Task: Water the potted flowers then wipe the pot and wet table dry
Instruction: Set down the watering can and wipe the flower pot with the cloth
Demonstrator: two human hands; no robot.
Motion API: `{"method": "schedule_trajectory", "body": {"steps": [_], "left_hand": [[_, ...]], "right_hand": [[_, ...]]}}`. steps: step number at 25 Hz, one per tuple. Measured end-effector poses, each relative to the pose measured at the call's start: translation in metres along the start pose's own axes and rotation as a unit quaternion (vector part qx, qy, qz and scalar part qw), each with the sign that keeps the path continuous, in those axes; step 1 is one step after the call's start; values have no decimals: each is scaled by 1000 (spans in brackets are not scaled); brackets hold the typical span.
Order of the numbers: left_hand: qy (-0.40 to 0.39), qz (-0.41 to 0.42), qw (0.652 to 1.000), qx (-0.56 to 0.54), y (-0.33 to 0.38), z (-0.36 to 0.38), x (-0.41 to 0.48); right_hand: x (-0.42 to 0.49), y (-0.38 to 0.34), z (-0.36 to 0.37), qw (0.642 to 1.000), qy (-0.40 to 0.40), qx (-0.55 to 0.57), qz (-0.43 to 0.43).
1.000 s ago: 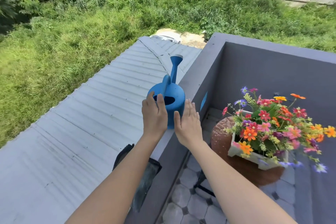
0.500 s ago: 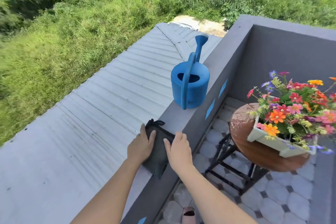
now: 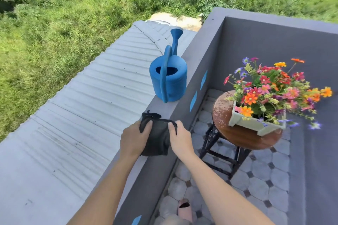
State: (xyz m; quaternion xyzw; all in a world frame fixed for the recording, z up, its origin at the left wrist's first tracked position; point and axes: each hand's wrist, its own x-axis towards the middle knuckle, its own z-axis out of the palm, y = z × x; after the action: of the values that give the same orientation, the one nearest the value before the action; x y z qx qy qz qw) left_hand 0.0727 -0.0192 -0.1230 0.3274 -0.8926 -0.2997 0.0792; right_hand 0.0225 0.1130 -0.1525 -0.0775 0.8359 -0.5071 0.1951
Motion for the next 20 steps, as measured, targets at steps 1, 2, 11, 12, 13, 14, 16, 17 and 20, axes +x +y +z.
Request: {"method": "schedule_trajectory", "body": {"steps": [1, 2, 11, 12, 13, 14, 16, 17, 20], "left_hand": [[-22, 19, 998, -60, 17, 3, -4], [-48, 28, 992, -116, 32, 9, -8], [-231, -89, 883, -398, 135, 110, -46], [-217, -99, 878, -415, 141, 124, -47], [-202, -110, 873, -430, 145, 138, -47], [-187, -122, 869, -442, 147, 154, -46], [-145, -144, 860, -468, 145, 183, -39], [-124, -158, 851, -485, 141, 201, -33], [-88, -154, 824, -538, 133, 244, -10]], "right_hand": [[-1, 6, -16, 999, 23, 26, 1], [-2, 12, -33, 998, 45, 43, 0], [-17, 110, -153, 978, 168, 96, 81], [-19, 126, -160, 973, 190, 92, 92], [-20, 142, -164, 967, 215, 88, 107], [-19, 157, -168, 960, 239, 82, 120], [-9, 180, -169, 948, 285, 75, 119], [1, 193, -167, 942, 309, 72, 112], [38, 218, -166, 914, 397, 61, 64]]}}
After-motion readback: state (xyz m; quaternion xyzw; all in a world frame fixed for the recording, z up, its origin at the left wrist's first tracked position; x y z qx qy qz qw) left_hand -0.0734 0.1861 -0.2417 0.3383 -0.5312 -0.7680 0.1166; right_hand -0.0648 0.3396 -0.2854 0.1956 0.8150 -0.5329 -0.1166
